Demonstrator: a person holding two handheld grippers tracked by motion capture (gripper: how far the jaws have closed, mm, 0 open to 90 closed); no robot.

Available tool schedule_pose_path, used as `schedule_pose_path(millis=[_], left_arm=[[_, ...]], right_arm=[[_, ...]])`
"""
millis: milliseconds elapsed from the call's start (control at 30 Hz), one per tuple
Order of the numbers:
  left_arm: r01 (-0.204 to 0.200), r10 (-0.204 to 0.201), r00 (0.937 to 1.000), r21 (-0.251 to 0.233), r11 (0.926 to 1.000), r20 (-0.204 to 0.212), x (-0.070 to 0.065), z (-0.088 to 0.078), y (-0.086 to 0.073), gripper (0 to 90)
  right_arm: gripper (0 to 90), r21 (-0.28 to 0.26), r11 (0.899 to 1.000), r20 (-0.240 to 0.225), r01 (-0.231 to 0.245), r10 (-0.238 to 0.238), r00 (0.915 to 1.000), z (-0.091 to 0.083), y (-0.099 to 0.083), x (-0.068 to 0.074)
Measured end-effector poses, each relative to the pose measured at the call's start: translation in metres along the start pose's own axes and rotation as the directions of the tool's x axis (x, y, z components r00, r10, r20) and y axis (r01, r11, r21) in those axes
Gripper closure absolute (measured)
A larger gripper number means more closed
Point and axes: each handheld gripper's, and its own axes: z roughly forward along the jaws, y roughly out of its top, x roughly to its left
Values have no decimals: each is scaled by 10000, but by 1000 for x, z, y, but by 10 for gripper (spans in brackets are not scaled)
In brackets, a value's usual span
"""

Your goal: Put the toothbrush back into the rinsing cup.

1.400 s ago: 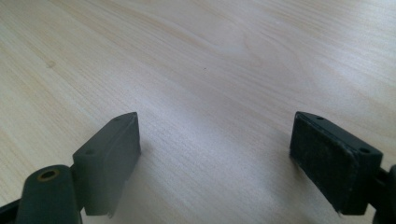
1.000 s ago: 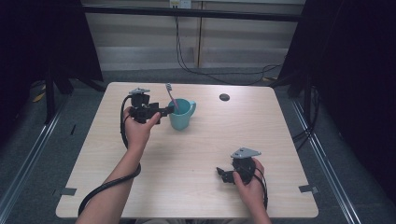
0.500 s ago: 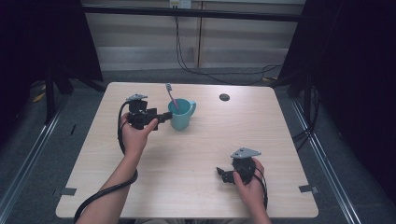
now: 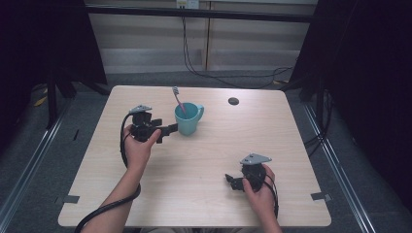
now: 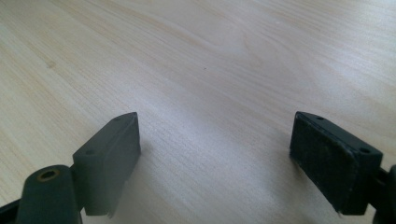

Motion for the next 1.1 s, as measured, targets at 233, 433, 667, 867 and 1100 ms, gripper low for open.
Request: schedule_pose_path(millis=[233, 433, 667, 867, 1100], left_arm=[[-133, 132, 9999, 178, 9998, 55, 0, 2, -13, 167], [-274, 271, 9996, 309, 9991, 114, 2, 2, -23, 167], [-330, 325, 9994, 485, 9983, 128, 4, 3, -38, 168], [-397, 385, 9991, 653, 9971, 192, 3, 5, -51, 168], [-581, 563, 9982, 900, 9942, 227, 2, 8, -62, 169]], right_arm=[[157, -7, 10000, -1, 11, -11, 10000, 0, 0, 0], [157, -15, 10000, -1, 22, -22, 10000, 0, 0, 0], [158, -20, 10000, -1, 28, -28, 10000, 0, 0, 0], [158, -15, 10000, 0, 22, -22, 10000, 0, 0, 0], [158, -16, 10000, 0, 18, -18, 10000, 0, 0, 0]])
